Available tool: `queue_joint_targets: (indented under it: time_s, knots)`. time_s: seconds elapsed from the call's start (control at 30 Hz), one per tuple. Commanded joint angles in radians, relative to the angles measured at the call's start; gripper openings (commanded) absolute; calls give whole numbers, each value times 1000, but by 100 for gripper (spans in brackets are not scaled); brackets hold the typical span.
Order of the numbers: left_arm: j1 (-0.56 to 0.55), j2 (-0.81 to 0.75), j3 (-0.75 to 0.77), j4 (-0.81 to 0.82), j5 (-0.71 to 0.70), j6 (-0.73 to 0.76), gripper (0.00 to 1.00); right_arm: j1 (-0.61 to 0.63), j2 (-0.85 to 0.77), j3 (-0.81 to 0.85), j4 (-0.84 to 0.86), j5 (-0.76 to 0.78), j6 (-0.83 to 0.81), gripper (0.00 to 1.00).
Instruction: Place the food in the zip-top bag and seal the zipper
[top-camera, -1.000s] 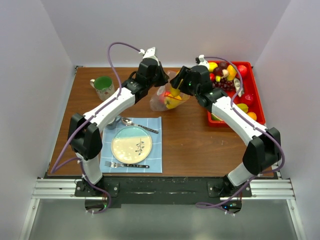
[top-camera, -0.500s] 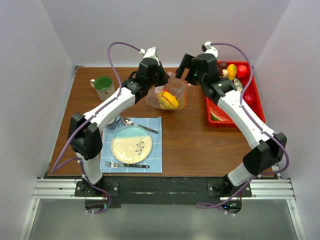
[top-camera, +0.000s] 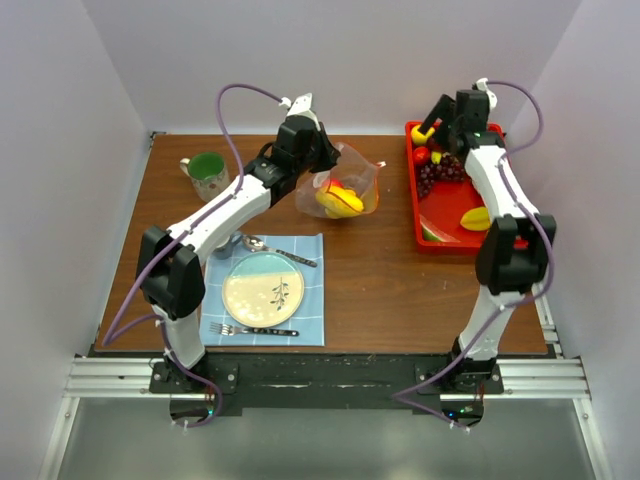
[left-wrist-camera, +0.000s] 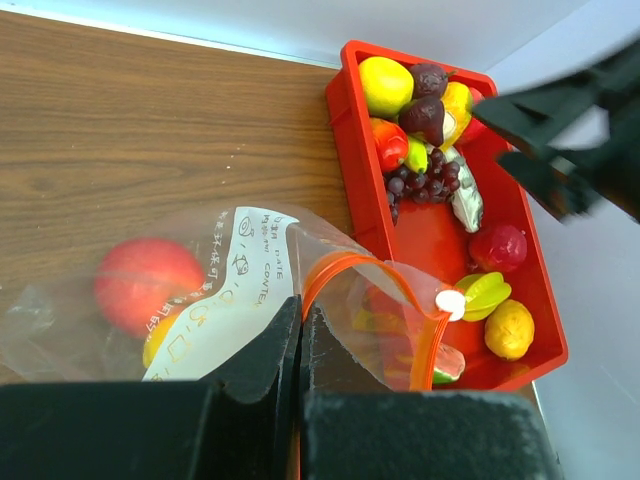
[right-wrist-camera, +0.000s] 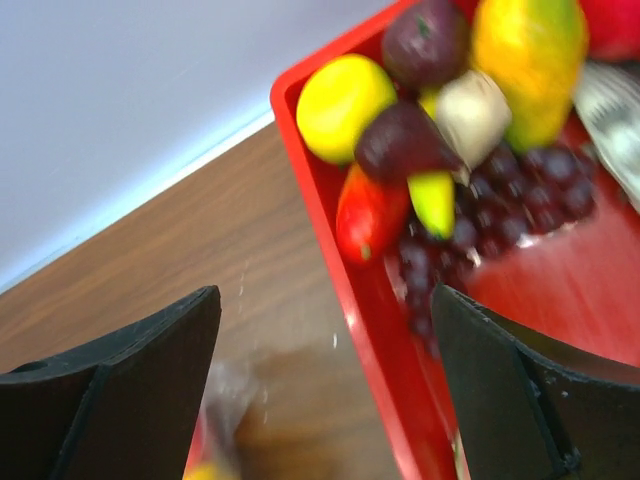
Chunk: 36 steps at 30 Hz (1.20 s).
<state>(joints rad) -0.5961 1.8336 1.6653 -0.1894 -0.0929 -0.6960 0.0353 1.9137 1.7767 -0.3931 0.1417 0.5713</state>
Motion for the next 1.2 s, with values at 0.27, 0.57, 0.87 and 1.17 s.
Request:
queue_joint_targets:
  time_s: [0.27,0.57,0.87,1.17]
  knots:
    - [4,-16,74,19,2,39,0,5,309,335,86,193,-174,70]
    - [5,7,97,10,4,52,0,5,396,377,96,217,-255,71]
    - [4,23,126,-7,-4,59,0,5,478,429,82,208,-258,70]
    - [5,18,117,-2,-7,59,0,5,417,343,89,240,-222,39]
